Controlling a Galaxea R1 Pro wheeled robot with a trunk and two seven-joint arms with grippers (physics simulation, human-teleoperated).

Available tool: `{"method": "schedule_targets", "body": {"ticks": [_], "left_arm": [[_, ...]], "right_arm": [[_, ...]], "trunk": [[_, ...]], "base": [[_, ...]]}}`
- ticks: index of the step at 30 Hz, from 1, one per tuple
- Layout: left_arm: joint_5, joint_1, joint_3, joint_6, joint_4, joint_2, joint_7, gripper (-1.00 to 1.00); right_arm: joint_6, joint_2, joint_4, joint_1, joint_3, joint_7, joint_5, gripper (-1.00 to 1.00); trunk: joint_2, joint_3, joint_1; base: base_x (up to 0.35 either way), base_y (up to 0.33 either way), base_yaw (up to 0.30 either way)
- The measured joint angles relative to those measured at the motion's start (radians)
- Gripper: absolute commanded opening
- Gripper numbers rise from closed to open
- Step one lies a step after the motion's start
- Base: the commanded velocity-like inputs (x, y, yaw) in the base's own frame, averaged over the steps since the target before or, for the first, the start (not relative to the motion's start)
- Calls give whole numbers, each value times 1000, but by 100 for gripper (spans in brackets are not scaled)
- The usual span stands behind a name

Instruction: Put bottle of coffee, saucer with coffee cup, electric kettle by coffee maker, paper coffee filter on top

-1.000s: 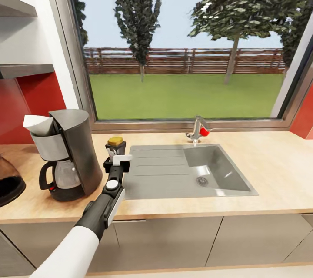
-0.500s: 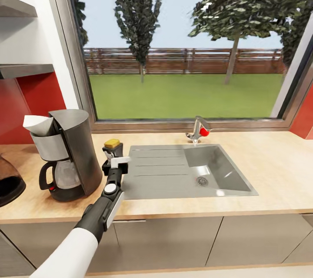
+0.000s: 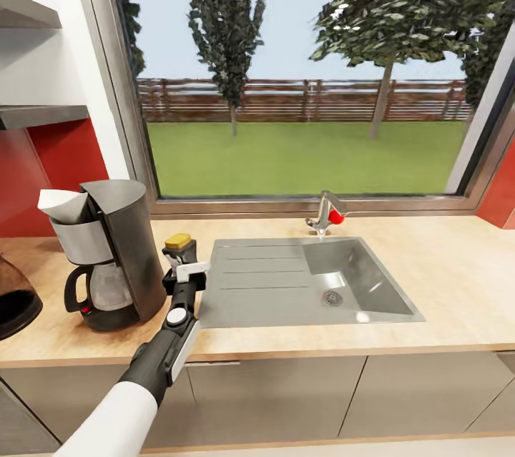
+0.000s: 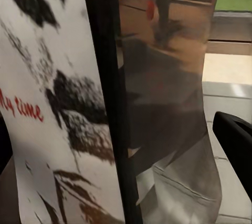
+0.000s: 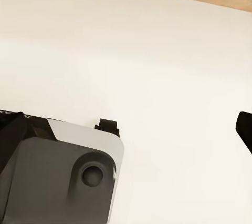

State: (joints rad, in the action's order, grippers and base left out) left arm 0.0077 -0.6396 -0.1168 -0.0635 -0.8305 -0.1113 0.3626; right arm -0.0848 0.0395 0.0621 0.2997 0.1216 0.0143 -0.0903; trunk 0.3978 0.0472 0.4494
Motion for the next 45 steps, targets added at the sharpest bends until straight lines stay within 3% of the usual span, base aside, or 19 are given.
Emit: {"method": "schedule_targets", "body": {"ticks": [5,15,39,45], "left_arm": [[2,8,4,-24,5,0,-1,-100],[2,7,25,-105,105,-1,-3,-100],[2,27,24,-113,112,0,-1,-100],[3,34,42,-115,125,0,-2,-100]], "right_arm": [[2,0,-1,0,0,1,0,100],[3,0,-1,0,0,3,0,100],[2,3,-6,0,0,3,0,100],[2,3,-6,0,0,3,0,100]], "trunk": [[0,0,0],[0,0,0],[0,0,0],[0,0,0]], "base": [[0,0,0],[0,0,0],[72,0,0],[0,0,0]]}}
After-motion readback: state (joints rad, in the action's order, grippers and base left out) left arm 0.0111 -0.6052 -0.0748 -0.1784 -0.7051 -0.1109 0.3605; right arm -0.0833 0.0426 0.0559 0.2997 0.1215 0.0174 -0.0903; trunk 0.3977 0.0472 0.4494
